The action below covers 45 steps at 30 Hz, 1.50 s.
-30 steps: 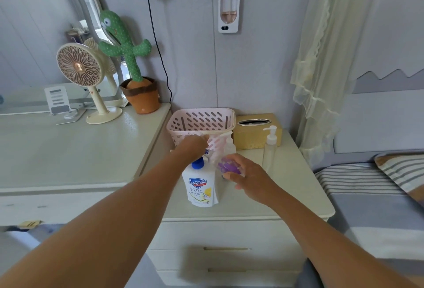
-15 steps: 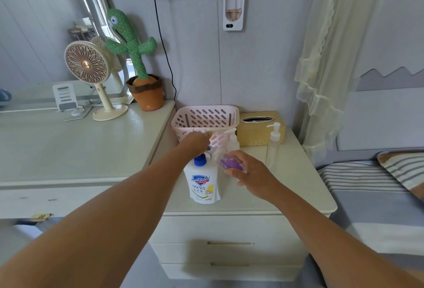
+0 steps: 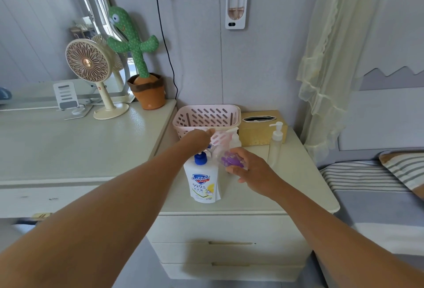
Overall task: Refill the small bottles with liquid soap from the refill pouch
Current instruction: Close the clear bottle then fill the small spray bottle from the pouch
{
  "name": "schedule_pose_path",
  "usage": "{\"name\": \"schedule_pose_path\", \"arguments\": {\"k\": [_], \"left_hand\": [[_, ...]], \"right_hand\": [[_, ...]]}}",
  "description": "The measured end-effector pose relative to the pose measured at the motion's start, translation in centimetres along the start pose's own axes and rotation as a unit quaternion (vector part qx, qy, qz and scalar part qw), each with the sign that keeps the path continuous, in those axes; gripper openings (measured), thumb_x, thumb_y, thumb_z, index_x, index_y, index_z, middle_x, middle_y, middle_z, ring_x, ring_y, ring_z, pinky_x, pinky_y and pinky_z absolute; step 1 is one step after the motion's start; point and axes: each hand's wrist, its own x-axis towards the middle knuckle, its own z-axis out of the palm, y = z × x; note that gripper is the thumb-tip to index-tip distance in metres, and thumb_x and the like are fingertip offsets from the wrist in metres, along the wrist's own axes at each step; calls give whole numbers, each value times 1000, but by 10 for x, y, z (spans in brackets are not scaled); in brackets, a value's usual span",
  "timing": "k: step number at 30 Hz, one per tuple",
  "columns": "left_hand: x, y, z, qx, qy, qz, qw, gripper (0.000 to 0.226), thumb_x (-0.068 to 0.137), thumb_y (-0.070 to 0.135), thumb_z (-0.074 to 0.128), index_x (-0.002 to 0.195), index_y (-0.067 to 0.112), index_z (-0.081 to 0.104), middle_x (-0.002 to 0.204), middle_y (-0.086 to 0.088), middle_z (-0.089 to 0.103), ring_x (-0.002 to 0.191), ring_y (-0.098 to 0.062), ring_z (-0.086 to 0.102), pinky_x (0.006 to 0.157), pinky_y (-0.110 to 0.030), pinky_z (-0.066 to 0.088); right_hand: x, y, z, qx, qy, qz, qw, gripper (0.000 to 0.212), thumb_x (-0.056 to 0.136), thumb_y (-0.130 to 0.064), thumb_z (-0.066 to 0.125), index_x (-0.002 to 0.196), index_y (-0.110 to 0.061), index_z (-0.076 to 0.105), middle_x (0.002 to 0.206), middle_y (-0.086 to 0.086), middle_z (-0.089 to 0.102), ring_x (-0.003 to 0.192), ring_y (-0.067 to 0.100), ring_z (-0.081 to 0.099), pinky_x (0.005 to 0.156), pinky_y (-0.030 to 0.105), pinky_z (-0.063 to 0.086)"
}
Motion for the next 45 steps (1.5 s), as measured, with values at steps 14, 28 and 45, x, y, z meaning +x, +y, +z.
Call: {"name": "schedule_pose_path", "arguments": {"k": [14, 28, 45], "left_hand": [[7, -7, 4, -10, 42, 16, 999, 33, 103, 36, 31, 105, 9, 50, 82, 2, 52, 69, -9, 46, 86, -33, 39], [12, -7, 8, -24, 13, -6, 1000, 38, 104, 15, 26, 137, 7, 42, 127, -22, 54, 112, -34, 54, 89, -36, 41], [32, -22, 23, -63, 41, -45, 996, 41, 101, 20, 27, 141, 20, 38, 127, -22, 53, 114, -40, 52, 102, -60, 35]], "right_hand": [[-1, 1, 2, -1, 0, -2, 1000, 39, 91, -26, 60, 128, -24, 48, 120, -1, 56, 105, 19, 56, 82, 40, 56], [-1, 2, 5, 10, 4, 2, 1000, 39, 91, -26, 61, 128, -25, 49, 124, 1, 55, 108, 20, 55, 81, 38, 57], [0, 4, 1, -1, 14, 0, 1000, 41, 90, -28, 62, 129, -25, 49, 124, -2, 55, 109, 16, 54, 90, 40, 53]]}}
